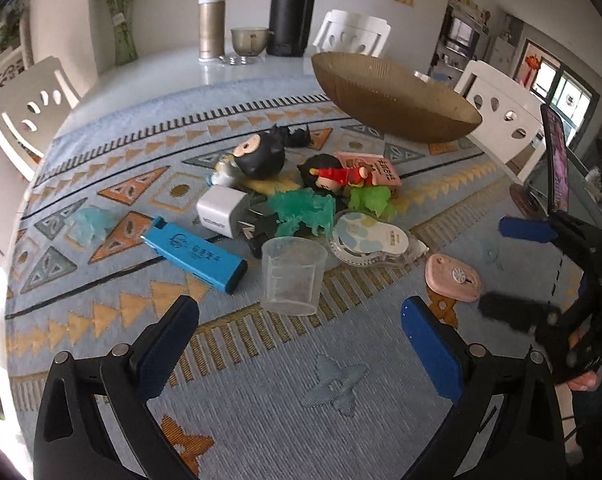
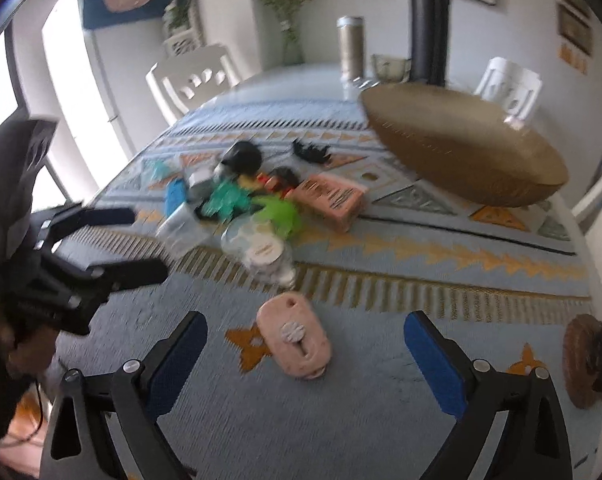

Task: Organize rigid objects
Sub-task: 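Grasp the pink eraser with the right tool while the left tool grasps the clear cup, then carry both items over the woven bowl and open both tools to drop them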

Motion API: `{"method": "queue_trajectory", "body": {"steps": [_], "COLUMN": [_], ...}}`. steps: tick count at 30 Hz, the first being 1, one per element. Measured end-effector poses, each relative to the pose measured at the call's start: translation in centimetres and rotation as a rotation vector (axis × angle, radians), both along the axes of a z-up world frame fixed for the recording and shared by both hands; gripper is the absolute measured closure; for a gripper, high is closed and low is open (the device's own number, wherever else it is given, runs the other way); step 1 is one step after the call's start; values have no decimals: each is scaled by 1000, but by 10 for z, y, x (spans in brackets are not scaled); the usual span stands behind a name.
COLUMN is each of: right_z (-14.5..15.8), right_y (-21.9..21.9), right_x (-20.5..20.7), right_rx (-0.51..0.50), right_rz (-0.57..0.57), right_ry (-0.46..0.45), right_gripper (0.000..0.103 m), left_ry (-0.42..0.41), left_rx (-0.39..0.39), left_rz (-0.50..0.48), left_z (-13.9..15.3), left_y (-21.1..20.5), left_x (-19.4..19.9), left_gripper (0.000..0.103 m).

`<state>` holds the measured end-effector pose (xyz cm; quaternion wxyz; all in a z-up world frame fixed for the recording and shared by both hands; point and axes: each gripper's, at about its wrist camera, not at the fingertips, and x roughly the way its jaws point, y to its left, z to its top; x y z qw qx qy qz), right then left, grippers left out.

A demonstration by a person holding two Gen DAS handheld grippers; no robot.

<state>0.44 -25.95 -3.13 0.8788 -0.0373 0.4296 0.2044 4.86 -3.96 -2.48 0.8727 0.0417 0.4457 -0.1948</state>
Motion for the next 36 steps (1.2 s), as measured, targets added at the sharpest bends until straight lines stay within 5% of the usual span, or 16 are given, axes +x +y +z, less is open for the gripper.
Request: {"method": "queue_trajectory", "body": {"steps": [6, 11, 13, 16, 25, 36], "right_z": [-17, -22, -25, -25, -2, 105], "right_y": [14, 16, 19, 23, 12, -64], "right_x": [3, 8, 10, 8, -7, 29], "right_rx": [-85, -101, -109, -107, -27, 100], "right_rz": [66, 95, 102, 123, 95, -226], "right_ry": [14, 31, 40, 18, -43, -264], "right_gripper": [23, 40, 47, 67, 67, 67], "left_ry": [66, 76, 82, 83, 5, -219], "left_rx": [-29, -62, -58, -17, -73, -149], "left_rz": [-9, 8, 14, 25, 98, 42], "left_z": [-11, -13, -14, -18, 11, 111], "left_y": [2, 0, -2, -8, 7, -53], "left_x": [13, 20, 24, 27, 9, 40], "left_gripper": [24, 31, 41, 69, 70, 70]}}
